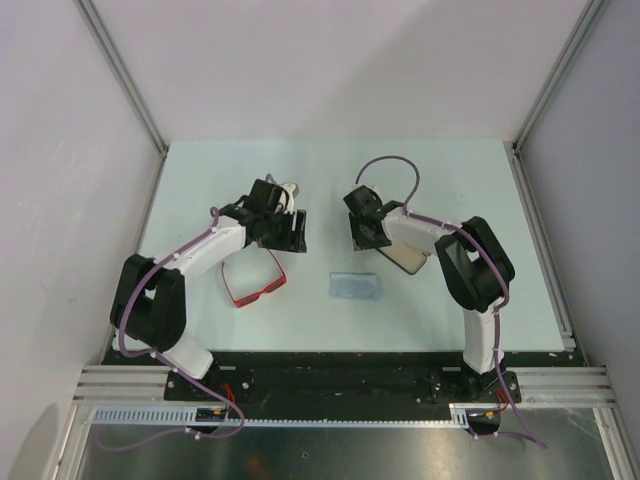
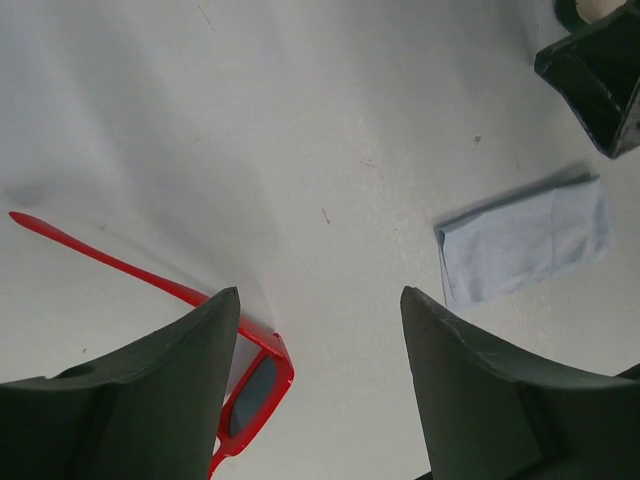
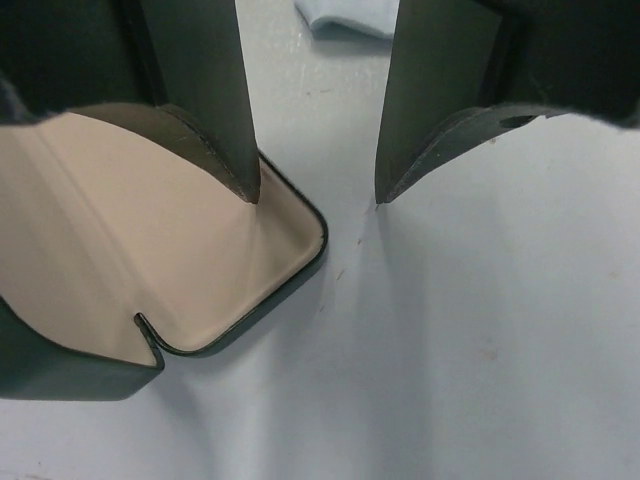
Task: Organize the sunglasses
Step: Move the opened sunglasses case to the center of the board, then pick up the folded cleaning cloth from the center of the board, then put down the folded cleaning cloth in the sunglasses case.
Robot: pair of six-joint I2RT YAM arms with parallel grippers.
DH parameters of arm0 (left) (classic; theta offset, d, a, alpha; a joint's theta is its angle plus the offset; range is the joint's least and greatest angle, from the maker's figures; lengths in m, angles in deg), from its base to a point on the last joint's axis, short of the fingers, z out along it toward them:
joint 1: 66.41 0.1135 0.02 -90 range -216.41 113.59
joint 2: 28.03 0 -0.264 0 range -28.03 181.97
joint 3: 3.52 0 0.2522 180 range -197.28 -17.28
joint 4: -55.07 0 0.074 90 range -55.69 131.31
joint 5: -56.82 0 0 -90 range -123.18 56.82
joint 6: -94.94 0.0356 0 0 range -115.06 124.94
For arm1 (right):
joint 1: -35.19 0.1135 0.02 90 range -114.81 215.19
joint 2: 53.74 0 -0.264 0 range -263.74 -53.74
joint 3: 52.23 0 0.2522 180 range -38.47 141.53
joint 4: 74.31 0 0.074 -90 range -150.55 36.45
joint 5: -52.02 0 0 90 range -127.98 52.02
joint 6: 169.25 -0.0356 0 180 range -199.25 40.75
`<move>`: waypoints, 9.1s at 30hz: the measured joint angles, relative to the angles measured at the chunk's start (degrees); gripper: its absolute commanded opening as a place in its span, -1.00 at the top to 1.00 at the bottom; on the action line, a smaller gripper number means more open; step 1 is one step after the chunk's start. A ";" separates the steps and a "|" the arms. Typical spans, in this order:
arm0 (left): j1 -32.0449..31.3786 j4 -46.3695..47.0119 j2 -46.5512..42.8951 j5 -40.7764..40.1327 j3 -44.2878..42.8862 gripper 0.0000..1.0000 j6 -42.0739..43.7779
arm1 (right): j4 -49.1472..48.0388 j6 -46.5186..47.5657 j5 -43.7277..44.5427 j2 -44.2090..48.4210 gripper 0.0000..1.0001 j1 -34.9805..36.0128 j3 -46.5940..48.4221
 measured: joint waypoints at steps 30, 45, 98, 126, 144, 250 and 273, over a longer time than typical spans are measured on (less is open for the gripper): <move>4.42 -0.02 -3.37 -1.01 2.54 -0.45 -0.83 | -8.11 9.18 1.01 -6.93 1.00 4.26 5.49; 5.18 -0.07 -4.92 0.20 4.57 -0.47 -2.86 | -10.34 13.20 -6.60 -5.79 -0.09 11.69 4.11; -14.08 11.58 8.28 4.90 9.31 0.03 -29.94 | 0.35 -23.41 -8.37 36.11 -0.25 1.44 -33.11; -16.72 13.81 10.73 -2.69 7.56 0.53 -33.68 | -1.70 -23.52 -9.35 36.22 -0.23 -0.09 -35.36; -17.20 13.09 10.56 -4.42 6.88 0.42 -31.87 | -2.54 -23.50 -10.32 36.17 -0.22 -0.48 -35.36; -17.40 5.07 4.76 -6.47 10.54 0.99 -20.20 | -13.07 -20.31 -14.62 18.62 1.00 6.67 -28.26; -16.81 5.35 3.74 -7.67 -3.63 0.99 -16.24 | -9.70 -19.76 -9.57 23.96 1.00 2.86 -23.41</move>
